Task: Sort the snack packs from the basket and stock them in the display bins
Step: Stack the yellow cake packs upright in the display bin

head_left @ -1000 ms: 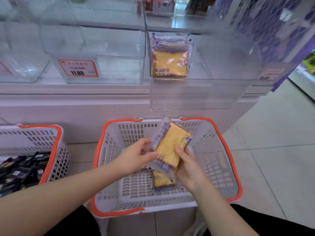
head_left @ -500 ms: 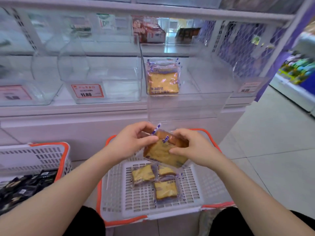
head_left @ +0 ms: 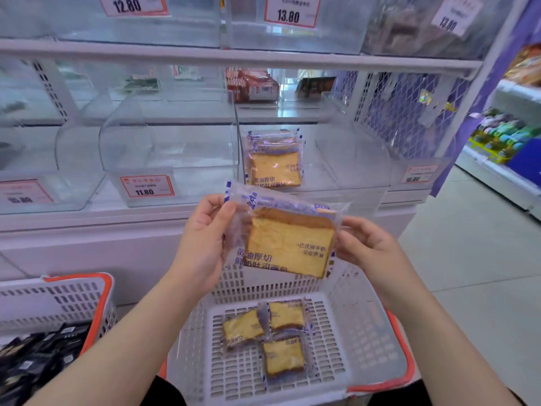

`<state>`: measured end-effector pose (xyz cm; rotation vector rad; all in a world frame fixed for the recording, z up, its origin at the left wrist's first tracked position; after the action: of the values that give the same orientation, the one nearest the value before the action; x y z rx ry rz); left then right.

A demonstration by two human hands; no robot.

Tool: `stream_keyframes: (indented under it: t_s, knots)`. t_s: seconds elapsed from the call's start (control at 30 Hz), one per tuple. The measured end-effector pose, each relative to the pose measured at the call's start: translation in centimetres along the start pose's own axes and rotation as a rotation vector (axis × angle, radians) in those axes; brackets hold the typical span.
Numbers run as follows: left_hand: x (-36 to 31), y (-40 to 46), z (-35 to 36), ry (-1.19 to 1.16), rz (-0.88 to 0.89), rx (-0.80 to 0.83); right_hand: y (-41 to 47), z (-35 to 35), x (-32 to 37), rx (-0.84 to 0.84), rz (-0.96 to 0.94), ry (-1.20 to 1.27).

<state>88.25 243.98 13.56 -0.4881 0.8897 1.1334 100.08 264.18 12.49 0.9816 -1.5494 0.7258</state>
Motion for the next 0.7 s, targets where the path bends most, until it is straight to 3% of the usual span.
stream_keyframes:
  t_s: [0.13, 0.3, 0.37, 0.43, 0.57, 0.7]
  knots:
    - [-0.3, 0.5, 0.6, -0.023, -0.016, -0.022, 0.4, 1.2, 0.8, -0.030, -0.066, 0.109]
    - [-0.5, 1.1, 0.7, -0.031, -0.003, 0.027, 0.9, 2.1, 1.5, -0.299, -0.061, 0.232]
    - [-0.5, 1.2, 0.9, -0.074, -0.030, 0.003, 1.2, 2.8, 1.7, -0.329, -0.013, 0.266]
    - [-1.2, 1.7, 0.9, -0.128, -0.017, -0.055, 1.6, 3.3, 2.5, -0.262, -0.021, 0.234]
    - [-3.7, 3.4, 1.6, -0.162, 0.102, -0.045, 3.1, 3.2, 5.7, 0.029, -0.159, 0.103]
    - [-5.5, 5.7, 2.7, -0.099, 0.187, 0.020, 5.5, 2.0, 9.5, 0.064, -0.280, -0.057]
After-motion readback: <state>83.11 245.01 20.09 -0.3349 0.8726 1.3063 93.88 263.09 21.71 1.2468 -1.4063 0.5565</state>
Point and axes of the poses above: each hand's wrist, its own y-axis towards the middle knuckle, its own z-axis out of the palm, x = y × z, the point moved 2 cm from there along y, towards the middle knuckle, and after that the axes turned 7 degrees about -y, right-handed, at the moved point
